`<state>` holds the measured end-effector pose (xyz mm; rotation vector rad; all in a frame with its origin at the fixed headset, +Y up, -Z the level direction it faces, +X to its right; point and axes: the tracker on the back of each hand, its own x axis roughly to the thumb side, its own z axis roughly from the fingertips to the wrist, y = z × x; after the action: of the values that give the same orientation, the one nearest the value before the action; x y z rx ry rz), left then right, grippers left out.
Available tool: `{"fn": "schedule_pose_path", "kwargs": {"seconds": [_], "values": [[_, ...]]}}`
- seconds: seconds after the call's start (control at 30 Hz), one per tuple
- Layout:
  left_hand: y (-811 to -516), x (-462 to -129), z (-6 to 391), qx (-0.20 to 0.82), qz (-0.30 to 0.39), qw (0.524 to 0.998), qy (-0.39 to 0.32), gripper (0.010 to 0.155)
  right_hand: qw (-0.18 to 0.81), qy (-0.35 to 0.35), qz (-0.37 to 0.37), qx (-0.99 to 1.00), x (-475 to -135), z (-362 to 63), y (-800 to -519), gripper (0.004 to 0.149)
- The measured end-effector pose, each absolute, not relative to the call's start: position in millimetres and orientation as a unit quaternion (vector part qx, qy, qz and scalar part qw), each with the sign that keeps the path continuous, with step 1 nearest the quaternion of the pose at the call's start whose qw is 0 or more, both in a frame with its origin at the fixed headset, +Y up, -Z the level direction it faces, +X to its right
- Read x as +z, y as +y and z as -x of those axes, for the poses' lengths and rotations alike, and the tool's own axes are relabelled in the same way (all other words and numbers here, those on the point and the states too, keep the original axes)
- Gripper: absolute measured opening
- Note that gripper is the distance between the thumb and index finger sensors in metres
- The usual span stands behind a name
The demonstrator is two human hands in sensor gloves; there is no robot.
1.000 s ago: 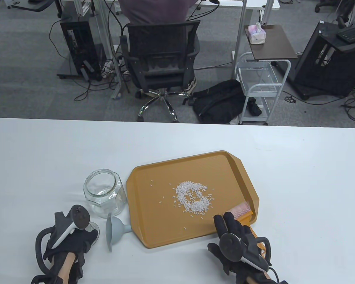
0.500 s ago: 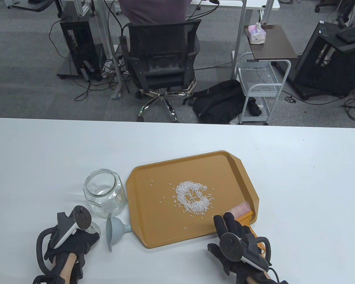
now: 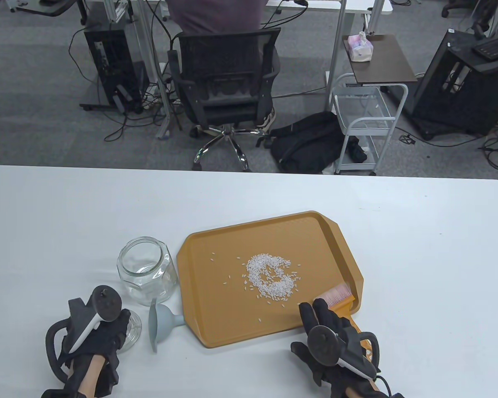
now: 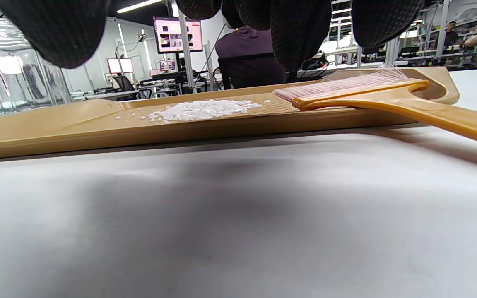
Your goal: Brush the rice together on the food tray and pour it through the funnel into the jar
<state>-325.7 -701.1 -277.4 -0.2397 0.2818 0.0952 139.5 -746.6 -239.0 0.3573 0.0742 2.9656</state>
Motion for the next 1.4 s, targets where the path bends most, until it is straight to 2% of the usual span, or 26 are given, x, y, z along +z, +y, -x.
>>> {"fn": "schedule_pose_path", "kwargs": {"seconds": [0.17, 0.37, 0.53, 0.77, 0.9, 1.17, 1.4], "values": [[-680, -272, 307, 0.068, 0.075, 0.99, 0.1, 0.058, 0.076, 0.027, -0.12, 0.989, -239, -139, -747, 0.088], [-678, -272, 273, 0.052, 0.094, 0.993, 0.045, 0.071, 0.075, 0.028, -0.119, 0.99, -239, -139, -747, 0.088], [-687, -277, 258, 0.02, 0.122, 0.991, 0.045, 0.072, 0.056, 0.018, -0.117, 0.991, -238, -139, -745, 0.088], [-703, -280, 253, 0.014, 0.138, 0.988, 0.066, 0.058, 0.053, 0.016, -0.118, 0.992, -239, -138, -745, 0.088], [-705, -279, 252, 0.016, 0.118, 0.99, 0.079, 0.046, 0.049, 0.016, -0.116, 0.992, -238, -138, -745, 0.088], [-708, -277, 255, 0.05, 0.106, 0.989, 0.088, 0.044, 0.047, 0.02, -0.112, 0.992, -238, -138, -745, 0.088], [-713, -275, 270, 0.169, 0.127, 0.974, 0.086, 0.04, 0.045, 0.024, -0.104, 0.993, -238, -139, -745, 0.088]]}}
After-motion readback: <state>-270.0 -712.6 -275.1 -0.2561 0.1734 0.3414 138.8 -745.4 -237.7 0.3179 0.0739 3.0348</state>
